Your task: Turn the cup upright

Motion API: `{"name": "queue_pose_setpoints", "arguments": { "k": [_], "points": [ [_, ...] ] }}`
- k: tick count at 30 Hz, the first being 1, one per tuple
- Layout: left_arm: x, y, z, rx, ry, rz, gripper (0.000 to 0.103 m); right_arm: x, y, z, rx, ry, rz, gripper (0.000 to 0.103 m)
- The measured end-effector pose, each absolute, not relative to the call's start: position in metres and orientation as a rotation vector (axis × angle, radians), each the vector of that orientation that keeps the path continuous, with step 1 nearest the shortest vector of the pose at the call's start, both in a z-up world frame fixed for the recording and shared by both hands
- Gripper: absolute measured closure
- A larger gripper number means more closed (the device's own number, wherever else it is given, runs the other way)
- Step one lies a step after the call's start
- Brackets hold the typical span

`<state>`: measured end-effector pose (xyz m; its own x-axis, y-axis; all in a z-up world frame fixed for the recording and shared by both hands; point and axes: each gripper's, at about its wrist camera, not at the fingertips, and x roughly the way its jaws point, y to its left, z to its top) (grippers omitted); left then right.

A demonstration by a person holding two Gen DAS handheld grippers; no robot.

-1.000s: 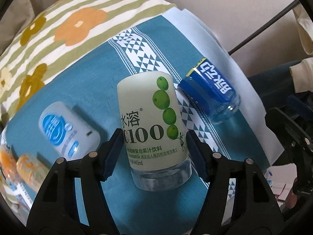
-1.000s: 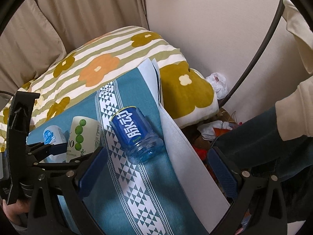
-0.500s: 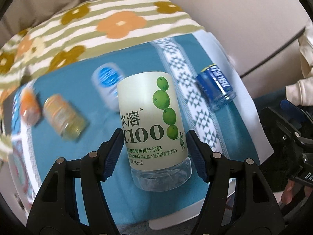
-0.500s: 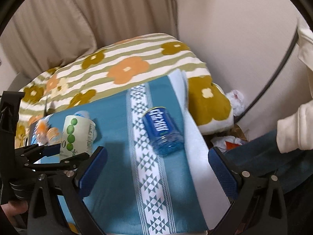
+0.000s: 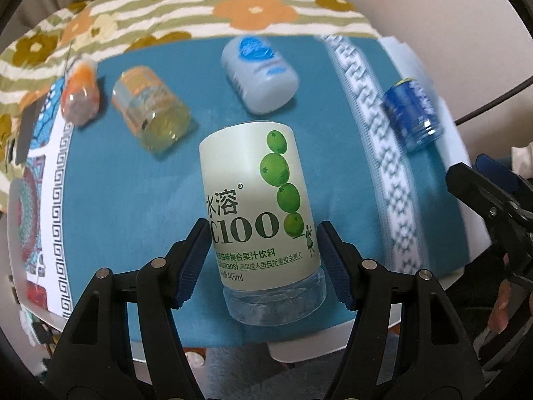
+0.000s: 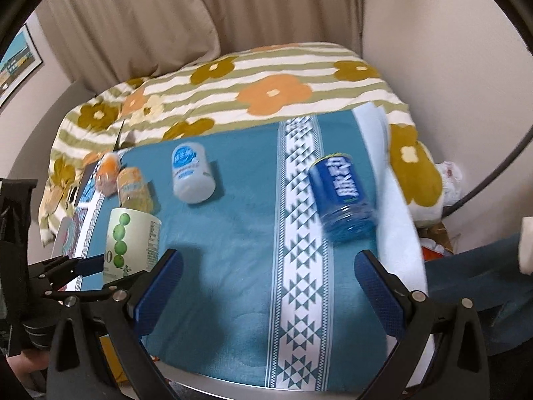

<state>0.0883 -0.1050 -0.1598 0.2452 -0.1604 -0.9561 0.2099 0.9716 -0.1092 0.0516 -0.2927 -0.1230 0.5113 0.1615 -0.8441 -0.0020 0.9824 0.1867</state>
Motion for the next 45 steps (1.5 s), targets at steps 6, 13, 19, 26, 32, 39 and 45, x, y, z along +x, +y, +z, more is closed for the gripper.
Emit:
{"name": "queue_pose_setpoints", "arguments": {
  "k": [6, 13, 19, 26, 32, 39, 45],
  "points": [
    [0.094, -0.091, -0.189, 0.047, 1.363, -0.237, 0.033, 0.061, -0.285, -0.148, 0.172, 1.09, 0.116, 0.001],
    [0.094, -0.092, -0.195, 0.067, 1.36, -0.247, 0.032, 0.067, -0.275, -0.16, 0.179, 1.119, 0.123, 0.001],
    [0.094, -0.093, -0.195, 0.086, 1.365, -0.242, 0.016, 0.066, -0.271, -0.16, 0.177, 1.12, 0.13, 0.001],
    [0.095, -0.09, -0.188, 0.1, 1.341, -0.232, 0.004, 0.065, -0.269, -0.159, 0.181, 1.117, 0.127, 0.001],
    [0.092, -0.085, -0.174, 0.087, 1.321, -0.24, 0.004, 0.064, -0.268, -0.153, 0.18, 1.111, 0.124, 0.001],
    [0.084, -0.06, -0.138, 0.082, 1.262, -0.19, 0.0, 0.072, -0.254, -0.131, 0.166, 1.118, 0.167, 0.001],
    [0.078, -0.017, -0.131, 0.047, 1.258, -0.172, 0.0, 0.088, -0.224, -0.126, 0.122, 1.184, 0.22, 0.001]
  ]
}}
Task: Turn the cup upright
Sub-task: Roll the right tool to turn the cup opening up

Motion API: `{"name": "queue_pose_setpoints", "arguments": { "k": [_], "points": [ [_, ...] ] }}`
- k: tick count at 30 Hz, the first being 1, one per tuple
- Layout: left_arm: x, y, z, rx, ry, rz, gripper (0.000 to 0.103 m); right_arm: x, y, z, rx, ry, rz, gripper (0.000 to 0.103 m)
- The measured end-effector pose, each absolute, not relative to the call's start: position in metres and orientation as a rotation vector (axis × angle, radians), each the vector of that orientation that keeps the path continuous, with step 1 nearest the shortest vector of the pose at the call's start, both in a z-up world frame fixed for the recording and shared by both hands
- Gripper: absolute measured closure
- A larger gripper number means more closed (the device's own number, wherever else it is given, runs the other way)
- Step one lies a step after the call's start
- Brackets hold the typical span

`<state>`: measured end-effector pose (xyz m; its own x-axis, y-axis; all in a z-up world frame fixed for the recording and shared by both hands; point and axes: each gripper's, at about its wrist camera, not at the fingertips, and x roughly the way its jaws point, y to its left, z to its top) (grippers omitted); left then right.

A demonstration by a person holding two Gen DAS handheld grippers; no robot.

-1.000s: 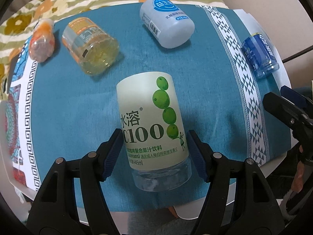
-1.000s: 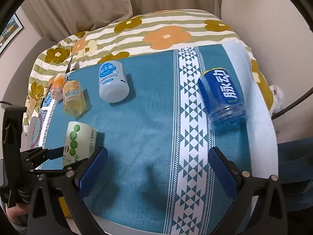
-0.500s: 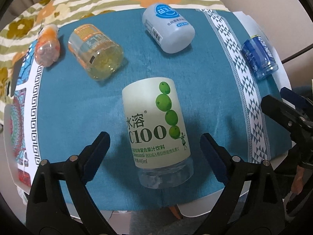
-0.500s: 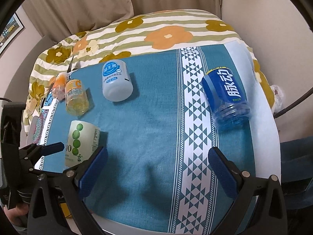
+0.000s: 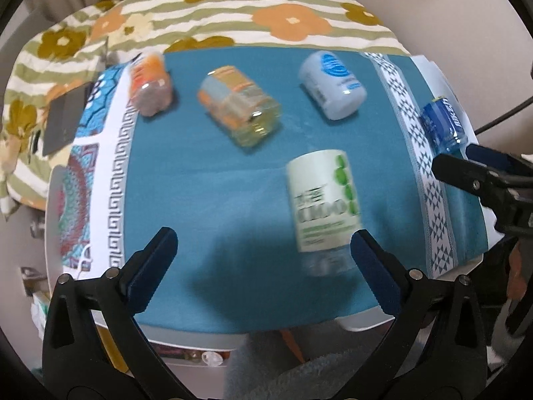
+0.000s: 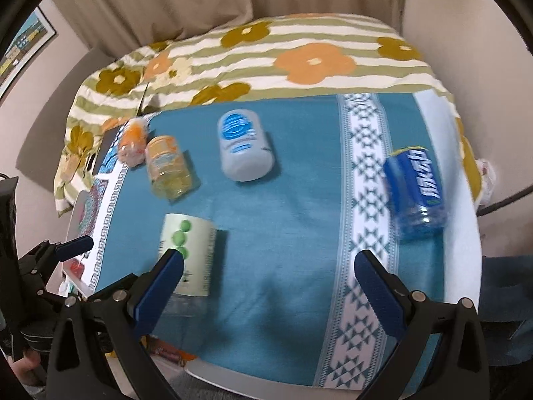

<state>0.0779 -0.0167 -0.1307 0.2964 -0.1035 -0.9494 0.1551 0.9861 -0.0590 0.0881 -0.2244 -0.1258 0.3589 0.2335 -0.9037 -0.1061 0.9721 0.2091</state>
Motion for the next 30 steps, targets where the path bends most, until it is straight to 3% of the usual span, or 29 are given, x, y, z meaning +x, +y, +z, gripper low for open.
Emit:
{"name": "queue_pose_setpoints", "arguments": {
  "k": [17, 22, 26, 28, 30],
  "points": [
    [0.088, 0.081, -0.158, 0.009, 1.259, -0.14, 0.0, 0.152, -0.146, -0.184, 0.205, 1.531, 0.352, 0.001],
    [0.096, 0.093, -0.173, -0.018, 1.288, -0.145, 0.0, 0.164, -0.138, -0.204, 0.247, 1.638, 0.359, 0.015],
    [0.101, 0.1, -0.18, -0.035, 1.303, -0.15, 0.0, 0.171, -0.137, -0.215, 0.27, 1.691, 0.351, 0.019],
    [0.103, 0.102, -0.182, -0.041, 1.306, -0.152, 0.0, 0.175, -0.137, -0.218, 0.279, 1.707, 0.353, 0.028],
    [0.105, 0.103, -0.182, -0.043, 1.308, -0.153, 0.0, 0.176, -0.138, -0.219, 0.284, 1.719, 0.354, 0.031]
  ]
}}
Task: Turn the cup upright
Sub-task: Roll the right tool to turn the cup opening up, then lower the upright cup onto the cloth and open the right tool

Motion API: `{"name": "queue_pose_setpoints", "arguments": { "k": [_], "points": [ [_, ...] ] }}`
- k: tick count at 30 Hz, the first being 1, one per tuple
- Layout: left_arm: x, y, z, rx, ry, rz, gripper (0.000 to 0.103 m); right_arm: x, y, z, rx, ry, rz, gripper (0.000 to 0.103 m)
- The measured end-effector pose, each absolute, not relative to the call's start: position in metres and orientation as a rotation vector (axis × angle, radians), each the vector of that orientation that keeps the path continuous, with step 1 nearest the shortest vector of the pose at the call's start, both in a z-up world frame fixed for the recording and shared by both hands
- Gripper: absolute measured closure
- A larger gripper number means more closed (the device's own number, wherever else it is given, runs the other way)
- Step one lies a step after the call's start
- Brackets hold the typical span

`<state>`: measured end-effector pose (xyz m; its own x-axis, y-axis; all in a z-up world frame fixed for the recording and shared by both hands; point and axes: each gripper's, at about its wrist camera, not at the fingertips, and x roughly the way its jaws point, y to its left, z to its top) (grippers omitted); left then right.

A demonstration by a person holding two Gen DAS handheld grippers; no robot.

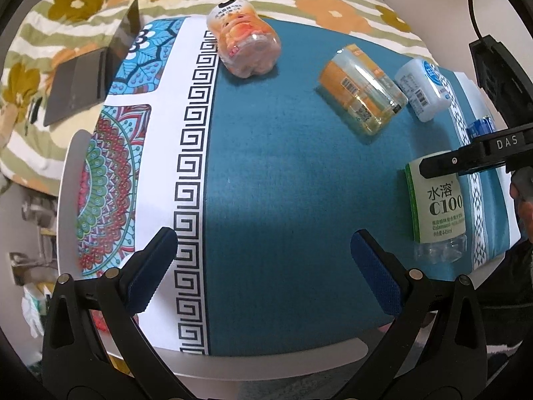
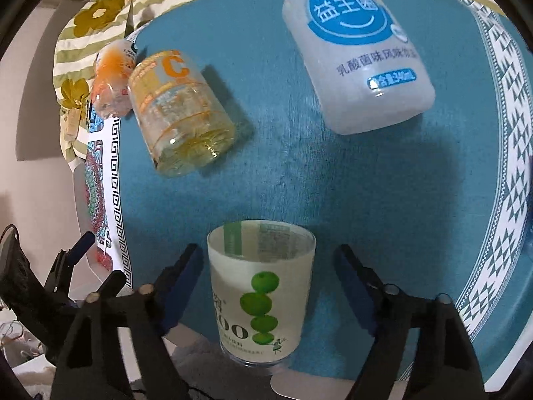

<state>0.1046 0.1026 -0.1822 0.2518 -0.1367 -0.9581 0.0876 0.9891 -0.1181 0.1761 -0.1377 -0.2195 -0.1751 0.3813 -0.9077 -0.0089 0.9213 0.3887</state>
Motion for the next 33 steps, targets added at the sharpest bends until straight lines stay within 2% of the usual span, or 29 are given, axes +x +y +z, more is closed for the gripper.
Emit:
{"name": "queue_pose_setpoints", "arguments": {
  "k": [2, 3, 11, 16, 18, 22, 26, 33],
  "points": [
    [0.106, 0.103, -0.183, -0.045, 1.306, -0.154, 0.0, 0.177, -0.136, -0.221, 0.291, 1.727, 0.362, 0.038],
    [0.106, 0.103, -0.183, -0.046, 1.306, -0.154, 0.0, 0.178, -0.136, -0.223, 0.295, 1.73, 0.368, 0.045],
    [0.107, 0.099, -0.179, -0.051, 1.304, -0.167, 0.0, 0.174, -0.14, -0.216, 0.281, 1.703, 0.382, 0.05],
    [0.105, 0.095, -0.165, -0.039, 1.282, -0.174, 0.0, 0.167, -0.146, -0.192, 0.293, 1.626, 0.392, 0.051],
    [0.103, 0.094, -0.159, -0.038, 1.268, -0.176, 0.0, 0.162, -0.151, -0.173, 0.302, 1.537, 0.381, 0.051],
    [0.103, 0.093, -0.152, -0.045, 1.253, -0.18, 0.0, 0.136, -0.164, -0.134, 0.38, 1.177, 0.259, 0.05],
    [0.101, 0.094, -0.15, -0.025, 1.247, -0.186, 0.0, 0.106, -0.162, -0.134, 0.418, 0.891, 0.092, 0.05],
    [0.095, 0.099, -0.153, 0.062, 1.23, -0.181, 0.0, 0.091, -0.143, -0.148, 0.33, 0.69, -0.003, 0.05]
  ]
}}
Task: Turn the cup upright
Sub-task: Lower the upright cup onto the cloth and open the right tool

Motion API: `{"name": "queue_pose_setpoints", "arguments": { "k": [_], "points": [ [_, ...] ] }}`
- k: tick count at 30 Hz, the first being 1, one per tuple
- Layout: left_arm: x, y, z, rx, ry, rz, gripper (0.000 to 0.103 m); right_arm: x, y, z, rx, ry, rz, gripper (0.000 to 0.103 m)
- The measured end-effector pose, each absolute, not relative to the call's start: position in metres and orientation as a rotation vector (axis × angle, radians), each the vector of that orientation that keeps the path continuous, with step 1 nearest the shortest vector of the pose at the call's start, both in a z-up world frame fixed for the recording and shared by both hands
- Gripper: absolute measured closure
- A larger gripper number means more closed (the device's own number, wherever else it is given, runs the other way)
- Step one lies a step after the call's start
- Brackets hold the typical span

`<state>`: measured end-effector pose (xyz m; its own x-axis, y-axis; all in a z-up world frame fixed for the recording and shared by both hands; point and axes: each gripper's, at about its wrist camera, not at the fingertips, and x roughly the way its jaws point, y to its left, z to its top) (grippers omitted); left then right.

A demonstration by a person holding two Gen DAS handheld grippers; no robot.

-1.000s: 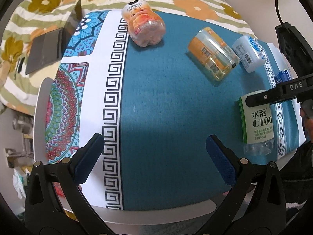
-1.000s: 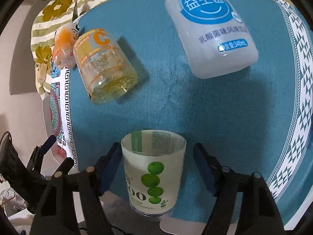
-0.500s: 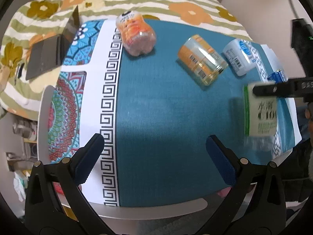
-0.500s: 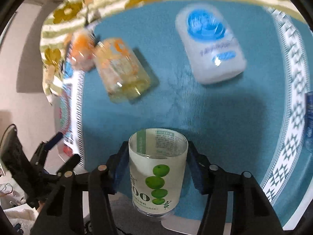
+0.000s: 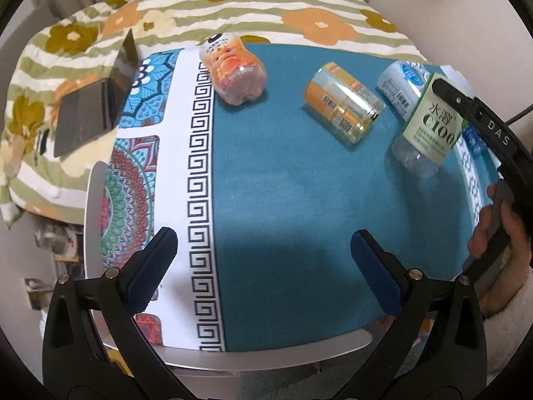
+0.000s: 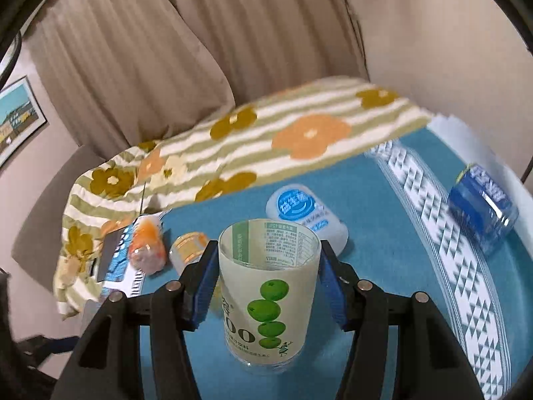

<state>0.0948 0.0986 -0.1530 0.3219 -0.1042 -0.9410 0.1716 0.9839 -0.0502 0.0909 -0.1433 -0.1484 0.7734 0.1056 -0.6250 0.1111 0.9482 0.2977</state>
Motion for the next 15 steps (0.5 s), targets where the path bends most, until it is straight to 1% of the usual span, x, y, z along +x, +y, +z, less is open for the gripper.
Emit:
{"name": "queue_pose_setpoints", "arguments": {
  "k": [8, 15],
  "points": [
    [0.089, 0.1, -0.153, 0.093, 1.211, -0.174, 0.0, 0.079, -0.129, -0.156, 0.229, 0.623, -0.035, 0.049],
    [0.085, 0.102, -0.151, 0.082, 1.209, -0.178, 0.0, 0.066, -0.118, -0.154, 0.148, 0.662, -0.018, 0.049]
  ]
}}
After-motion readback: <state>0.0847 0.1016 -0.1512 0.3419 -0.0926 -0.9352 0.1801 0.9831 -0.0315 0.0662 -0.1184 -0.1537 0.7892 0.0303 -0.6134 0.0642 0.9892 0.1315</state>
